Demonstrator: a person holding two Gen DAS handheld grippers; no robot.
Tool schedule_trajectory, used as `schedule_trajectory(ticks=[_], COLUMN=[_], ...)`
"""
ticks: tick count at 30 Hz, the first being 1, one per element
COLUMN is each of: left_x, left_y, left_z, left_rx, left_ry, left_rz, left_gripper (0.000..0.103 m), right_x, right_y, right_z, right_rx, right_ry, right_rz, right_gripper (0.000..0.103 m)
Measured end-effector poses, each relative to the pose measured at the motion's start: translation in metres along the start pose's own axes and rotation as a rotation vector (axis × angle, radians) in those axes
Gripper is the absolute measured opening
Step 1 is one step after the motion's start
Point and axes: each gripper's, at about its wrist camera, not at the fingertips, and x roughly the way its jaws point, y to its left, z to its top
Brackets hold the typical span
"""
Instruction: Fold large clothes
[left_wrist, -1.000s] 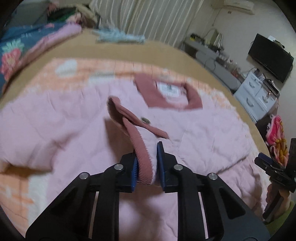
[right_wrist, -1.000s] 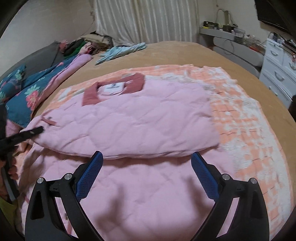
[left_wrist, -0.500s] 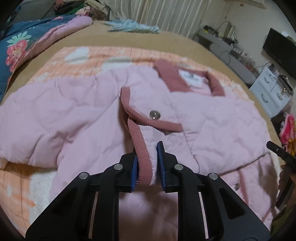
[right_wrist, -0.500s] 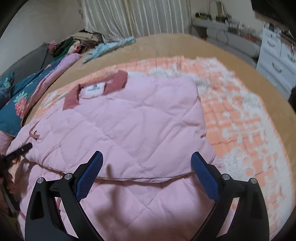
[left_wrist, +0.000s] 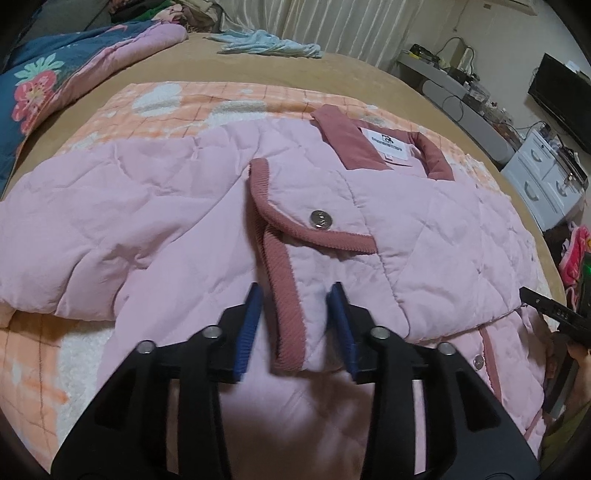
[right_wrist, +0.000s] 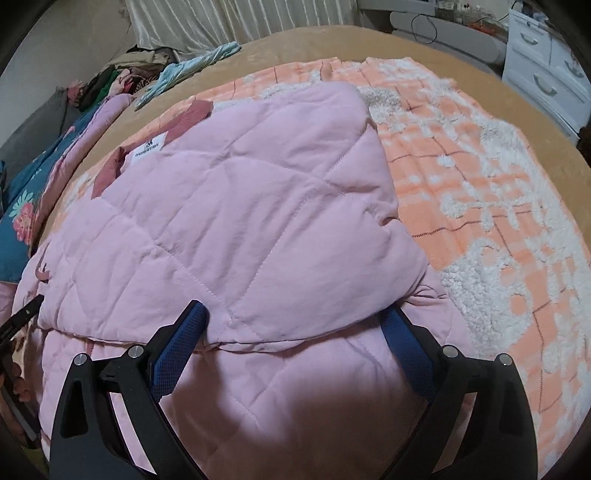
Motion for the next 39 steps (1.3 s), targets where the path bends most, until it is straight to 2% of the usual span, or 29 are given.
schedule_trajectory(ticks=[2,3,6,9,13,21,25,33,39], left_x=[-0.005,-0.008,-0.019,-0.030,-0.045,-0.073,-0.089,-0.122,-0.137], left_y=[0.002,0.002,0.000,0.002,0.010,0.035,0.047,0.076,0.115], left_z=[0.001,0.001,0.003,0.006,0.007,0.005,-0.001,-0.010,-0.018], left_rx=[-0.017,-0.019,-0.007,-0.023,-0.037,-0.128,-0.143,-0.206,-0.307], left_ry=[0.000,-0.003,-0.019,-0.031,-0.051,-0.045,-0.066,-0.117,-0.139], left_rz=[-0.016,-0.019,-0.018,-0.026,0.001,-0.009,0.039,0.068,0.132], left_gripper=[0.043,0.054,0.064,0.081,0.093,0.094,0.094,0.094,0.094], right_x=[-0.009,-0.015,-0.030,-0.039,-0.046,-0.070,-0.080,-0.096,-0.108], right_y=[0.000,0.001,0.005,0.012,0.023,0.051,0.059,0.094,0.127], right_z=[0.000,0.000,0.001,0.001,-0.002,-0.006,-0.009,-0.013,-0.015], right_rx=[0.011,0.011,-0.005,-0.035,-0.055,-0.099,-0.092,-0.141,-0.181], right_ry=[-0.026,-0.047,-0.094,-0.118,-0.129,-0.187,-0.204,-0.217,-0.230], right_rz=[0.008,0.009,0.006,0.007,0.029,0.079,0.104,0.118,0.154], right_gripper=[0.095,0.095,0.095,0.096,0.097,0.098,0.099,0.099,0.099])
